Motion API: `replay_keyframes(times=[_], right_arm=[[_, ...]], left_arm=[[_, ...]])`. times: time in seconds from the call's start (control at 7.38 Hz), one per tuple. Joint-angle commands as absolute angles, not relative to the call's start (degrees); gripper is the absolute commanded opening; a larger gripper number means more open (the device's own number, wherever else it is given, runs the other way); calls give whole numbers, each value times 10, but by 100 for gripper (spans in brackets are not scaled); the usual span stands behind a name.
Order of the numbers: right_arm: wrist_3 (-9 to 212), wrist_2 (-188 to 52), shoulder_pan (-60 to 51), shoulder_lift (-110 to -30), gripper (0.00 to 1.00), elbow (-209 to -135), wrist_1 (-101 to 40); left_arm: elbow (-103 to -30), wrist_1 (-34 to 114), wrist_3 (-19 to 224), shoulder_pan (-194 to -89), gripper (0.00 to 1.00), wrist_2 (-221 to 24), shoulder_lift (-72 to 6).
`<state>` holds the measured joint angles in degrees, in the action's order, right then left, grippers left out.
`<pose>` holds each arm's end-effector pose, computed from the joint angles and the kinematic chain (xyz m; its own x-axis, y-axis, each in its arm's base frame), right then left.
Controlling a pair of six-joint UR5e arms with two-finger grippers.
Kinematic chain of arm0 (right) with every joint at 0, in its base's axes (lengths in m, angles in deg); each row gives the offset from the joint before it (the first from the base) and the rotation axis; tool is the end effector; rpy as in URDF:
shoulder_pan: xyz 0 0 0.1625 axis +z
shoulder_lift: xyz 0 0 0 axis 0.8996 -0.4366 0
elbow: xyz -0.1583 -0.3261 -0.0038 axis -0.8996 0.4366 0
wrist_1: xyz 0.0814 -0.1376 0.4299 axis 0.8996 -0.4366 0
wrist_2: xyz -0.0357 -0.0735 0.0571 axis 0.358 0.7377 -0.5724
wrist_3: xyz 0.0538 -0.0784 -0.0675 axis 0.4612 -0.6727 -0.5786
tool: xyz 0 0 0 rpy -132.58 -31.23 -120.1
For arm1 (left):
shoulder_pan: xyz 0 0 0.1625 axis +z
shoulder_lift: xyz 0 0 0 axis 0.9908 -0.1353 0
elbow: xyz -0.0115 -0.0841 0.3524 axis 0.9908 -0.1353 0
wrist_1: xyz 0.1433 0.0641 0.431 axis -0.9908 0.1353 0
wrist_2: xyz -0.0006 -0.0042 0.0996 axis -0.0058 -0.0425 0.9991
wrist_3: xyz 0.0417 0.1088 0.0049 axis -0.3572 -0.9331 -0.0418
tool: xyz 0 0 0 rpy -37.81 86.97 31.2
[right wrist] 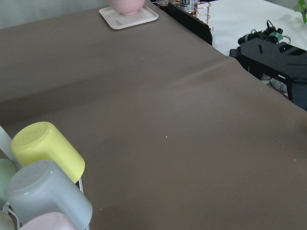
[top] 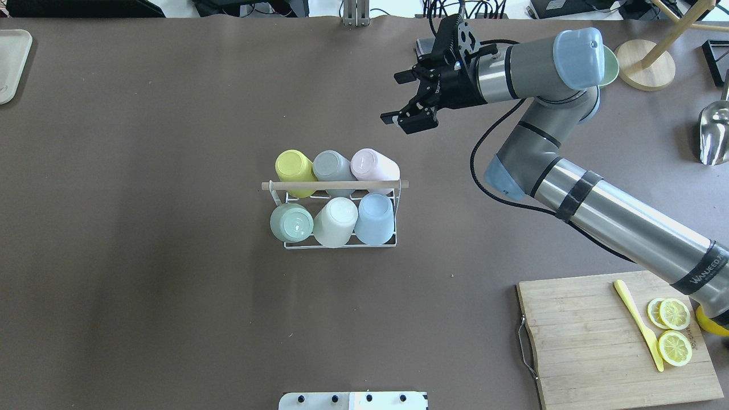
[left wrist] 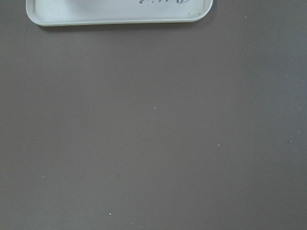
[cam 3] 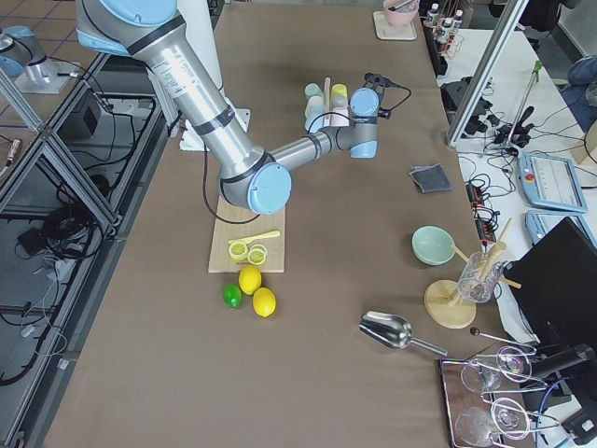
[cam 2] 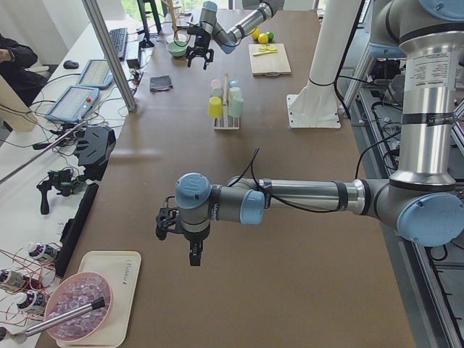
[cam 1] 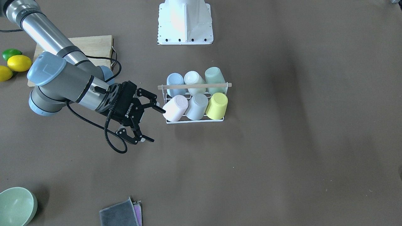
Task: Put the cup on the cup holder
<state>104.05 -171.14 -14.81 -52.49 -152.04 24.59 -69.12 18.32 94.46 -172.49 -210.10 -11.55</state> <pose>-0.4263 -0.5942 0.1910 0.2162 -0.9168 0.3357 -0.0656 0.3294 0.9419 -0.0558 -0.5346 0.5858 0.7228 -0.0450 -0.6896 0.0919 0.9953 0.0315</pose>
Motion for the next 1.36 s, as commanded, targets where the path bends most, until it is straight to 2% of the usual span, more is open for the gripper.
replay_keyframes(times=[0.0,0.14,0.41,0.68,1.22], right_arm=[[1040,-1728,-124,-560,100,-1597,64],[1038,-1721,-123,-595,100,-1654,-26],[1034,-1707,-122,-659,100,-1729,-160],[1033,-1712,-75,-716,100,-1789,-311],[1013,-1731,28,-879,100,-1788,-355]], left_arm=[[-735,93,963,-1725,98,-2110,-116],[-736,69,961,-1724,98,-2108,-120],[-733,71,958,-1724,98,-2107,-114],[-730,71,958,-1724,98,-2109,-113],[-729,72,958,-1724,98,-2111,-114]])
